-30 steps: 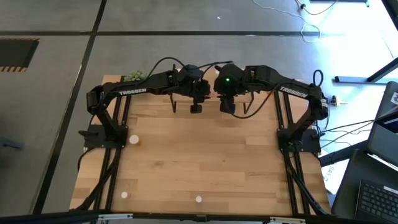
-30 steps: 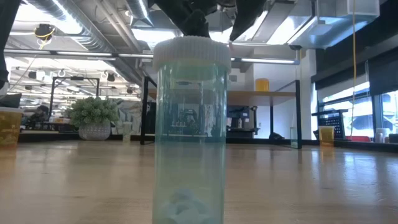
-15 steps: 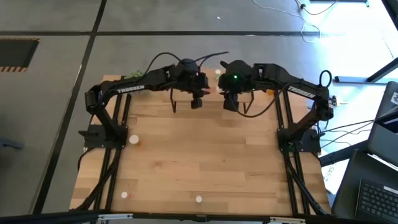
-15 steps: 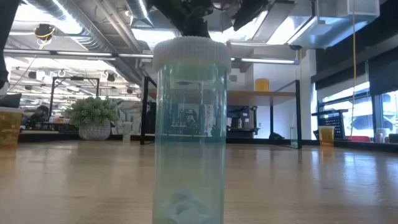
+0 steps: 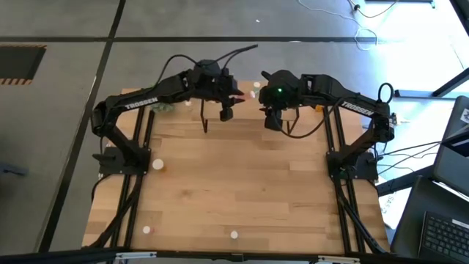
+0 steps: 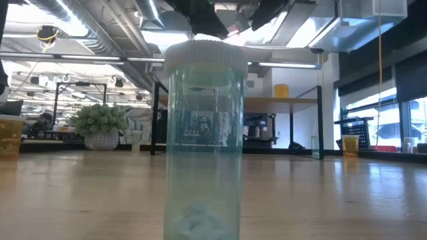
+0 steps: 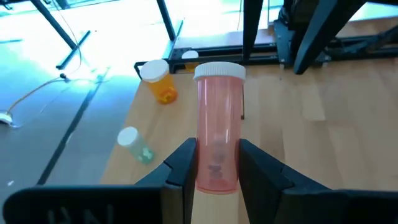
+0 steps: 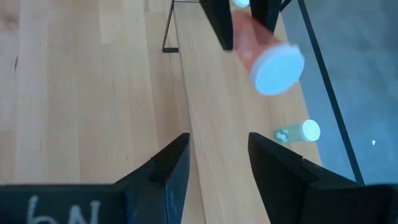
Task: Pick and place medicine bottles onto shelf by color
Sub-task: Put the top pink pill bottle on the shelf aligned with the other pink pill bottle
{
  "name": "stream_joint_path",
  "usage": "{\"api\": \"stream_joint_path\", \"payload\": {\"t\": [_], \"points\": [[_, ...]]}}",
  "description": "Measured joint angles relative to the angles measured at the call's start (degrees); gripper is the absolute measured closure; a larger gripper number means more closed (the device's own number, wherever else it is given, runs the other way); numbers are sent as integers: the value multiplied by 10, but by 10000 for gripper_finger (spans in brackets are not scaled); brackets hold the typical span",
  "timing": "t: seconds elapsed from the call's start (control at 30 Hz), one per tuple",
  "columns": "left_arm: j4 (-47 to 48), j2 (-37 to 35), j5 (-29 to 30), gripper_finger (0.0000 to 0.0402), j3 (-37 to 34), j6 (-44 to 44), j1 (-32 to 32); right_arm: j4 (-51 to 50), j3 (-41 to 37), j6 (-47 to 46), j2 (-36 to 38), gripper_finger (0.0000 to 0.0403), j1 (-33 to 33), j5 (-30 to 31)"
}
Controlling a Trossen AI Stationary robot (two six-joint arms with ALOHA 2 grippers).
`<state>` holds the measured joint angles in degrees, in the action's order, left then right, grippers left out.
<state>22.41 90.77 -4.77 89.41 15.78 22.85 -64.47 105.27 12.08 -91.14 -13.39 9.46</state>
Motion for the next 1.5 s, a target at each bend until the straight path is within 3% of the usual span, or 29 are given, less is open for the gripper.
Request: {"api": "stream_joint_path", "payload": {"t": [0.5, 0.73, 1.03, 1.5], "points": [[29, -65, -39, 311, -1, -25, 39, 0, 0, -2, 9, 237, -7, 1], [-3, -103, -59, 311, -92, -52, 46, 1, 0, 0, 9, 237, -7, 1], [-243, -164, -64, 311, -249, -85, 46, 5, 0, -9, 9, 237, -7, 0], [-577, -162, -63, 311, -430, -145, 51, 4, -1, -42, 9, 237, -7, 0]]}}
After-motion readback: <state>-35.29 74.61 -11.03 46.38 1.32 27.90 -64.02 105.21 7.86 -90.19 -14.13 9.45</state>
